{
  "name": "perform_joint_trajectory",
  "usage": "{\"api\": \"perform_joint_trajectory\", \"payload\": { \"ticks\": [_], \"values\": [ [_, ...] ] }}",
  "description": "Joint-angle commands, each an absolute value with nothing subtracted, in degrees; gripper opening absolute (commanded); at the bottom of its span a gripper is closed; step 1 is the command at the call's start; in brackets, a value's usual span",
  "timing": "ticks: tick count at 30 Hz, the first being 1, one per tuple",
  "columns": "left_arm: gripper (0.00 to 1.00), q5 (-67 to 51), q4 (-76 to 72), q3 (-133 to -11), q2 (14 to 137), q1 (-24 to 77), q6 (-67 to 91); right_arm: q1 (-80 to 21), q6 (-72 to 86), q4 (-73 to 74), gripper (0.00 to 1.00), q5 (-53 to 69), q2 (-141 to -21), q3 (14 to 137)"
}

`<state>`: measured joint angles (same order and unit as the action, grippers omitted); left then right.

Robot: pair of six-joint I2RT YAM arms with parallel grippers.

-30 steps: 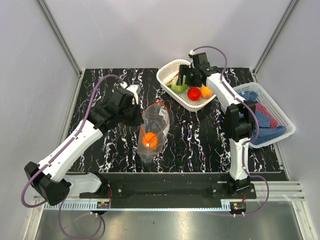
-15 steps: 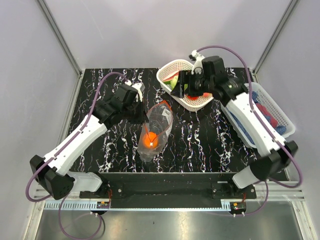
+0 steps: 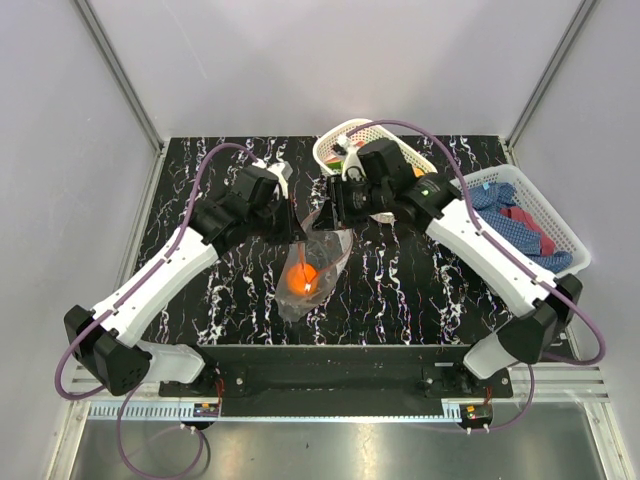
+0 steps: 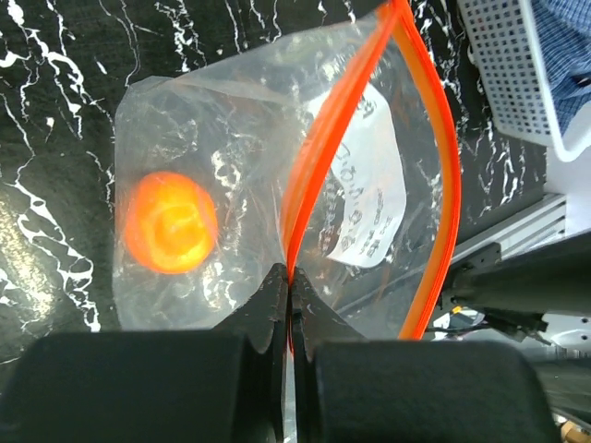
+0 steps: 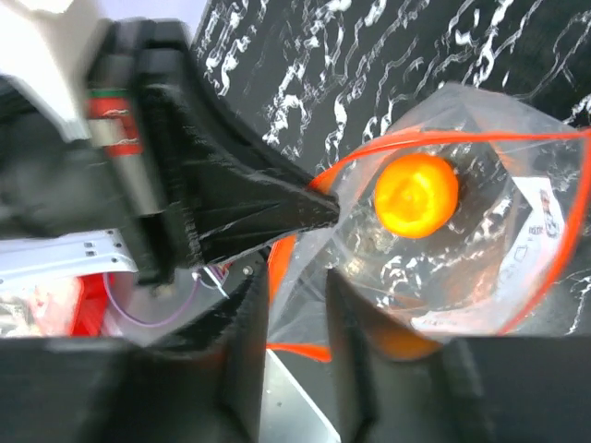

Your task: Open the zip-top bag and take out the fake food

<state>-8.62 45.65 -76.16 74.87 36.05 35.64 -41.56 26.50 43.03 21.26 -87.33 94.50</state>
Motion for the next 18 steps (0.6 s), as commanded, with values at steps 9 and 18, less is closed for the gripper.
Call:
{"api": "perform_joint_trajectory", "payload": {
  "ticks": [9, 18],
  "values": [
    [0.0, -12.66, 37.53, -75.14, 73.92, 35.86, 42.19, -42.45, 37.35, 44.47, 0.28, 17.93, -91.85, 88.69],
    [0.0, -10.02, 37.18, -73.31, 72.77, 35.86, 42.54, -43.68, 35.34, 38.85, 0.31, 18.02, -95.88, 83.15]
  ]
}}
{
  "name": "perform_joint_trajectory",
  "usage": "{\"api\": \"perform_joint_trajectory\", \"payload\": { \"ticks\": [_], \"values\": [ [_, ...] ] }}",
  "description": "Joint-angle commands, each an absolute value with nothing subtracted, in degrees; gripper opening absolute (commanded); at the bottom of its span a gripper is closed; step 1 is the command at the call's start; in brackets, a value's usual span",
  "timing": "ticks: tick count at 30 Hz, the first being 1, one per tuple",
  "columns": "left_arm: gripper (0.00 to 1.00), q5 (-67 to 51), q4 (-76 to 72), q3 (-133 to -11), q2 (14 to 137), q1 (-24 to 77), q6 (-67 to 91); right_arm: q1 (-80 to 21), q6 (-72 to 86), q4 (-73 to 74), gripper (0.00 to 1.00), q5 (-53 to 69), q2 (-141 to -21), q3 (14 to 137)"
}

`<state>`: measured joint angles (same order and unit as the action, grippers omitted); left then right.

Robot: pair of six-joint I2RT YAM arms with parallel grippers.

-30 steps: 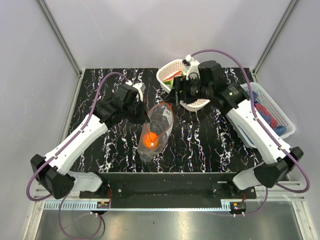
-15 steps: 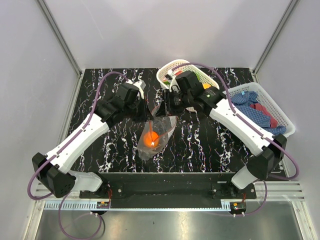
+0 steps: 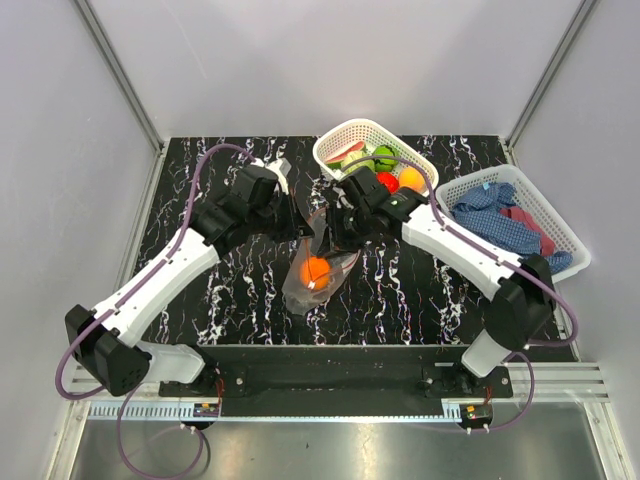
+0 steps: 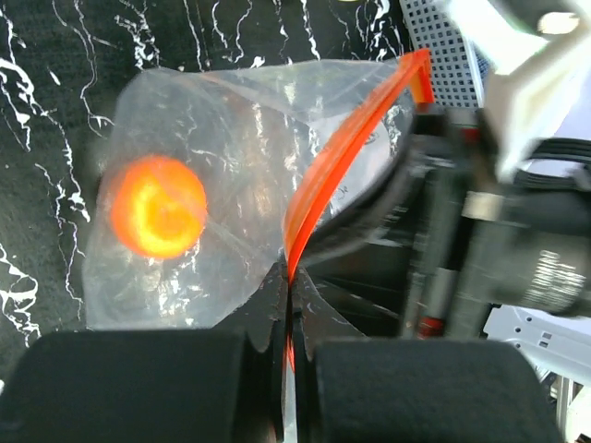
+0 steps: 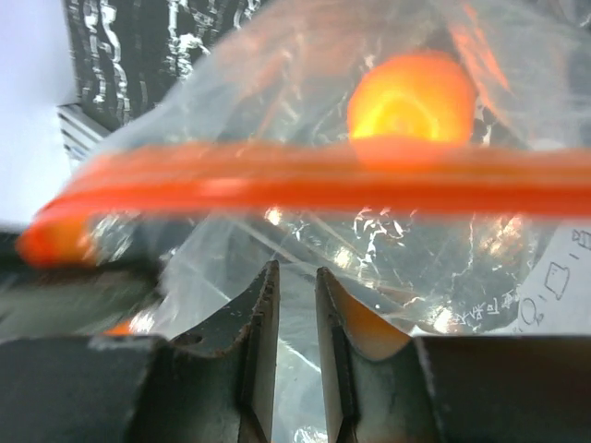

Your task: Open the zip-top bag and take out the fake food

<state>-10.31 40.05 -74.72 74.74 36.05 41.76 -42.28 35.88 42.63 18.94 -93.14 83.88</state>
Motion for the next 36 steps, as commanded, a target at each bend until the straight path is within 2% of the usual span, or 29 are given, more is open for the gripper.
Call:
{"api": "perform_joint_trajectory", "payload": {
  "ticks": [1, 10, 11, 18, 36],
  "values": [
    [0.0, -9.76, 37.09, -71.91, 72.34, 35.86, 42.63, -43.94, 35.16, 38.33, 0.32, 17.93, -96.41, 82.97],
    [0.0, -5.19, 36.83, -66.27, 69.35, 35.51, 40.7, -45.79, 33.49, 33.41, 0.51, 14.77, -100.81, 81.21],
    [0.0, -4.58, 36.83, -66.1, 69.17, 35.42, 40.43, -45.79, 33.57, 32.88, 0.55, 14.42, -101.07, 81.12],
    [0.0, -2.73, 37.79, -62.93, 67.06, 34.37, 39.03, -45.88, 32.87, 31.03, 0.64, 14.42, -104.76, 82.35],
    [0.0, -3.78, 37.79, -57.14, 65.83, 32.78, 37.79, -45.88, 31.46, 21.71, 0.66, 17.31, -114.34, 81.39]
  ]
}}
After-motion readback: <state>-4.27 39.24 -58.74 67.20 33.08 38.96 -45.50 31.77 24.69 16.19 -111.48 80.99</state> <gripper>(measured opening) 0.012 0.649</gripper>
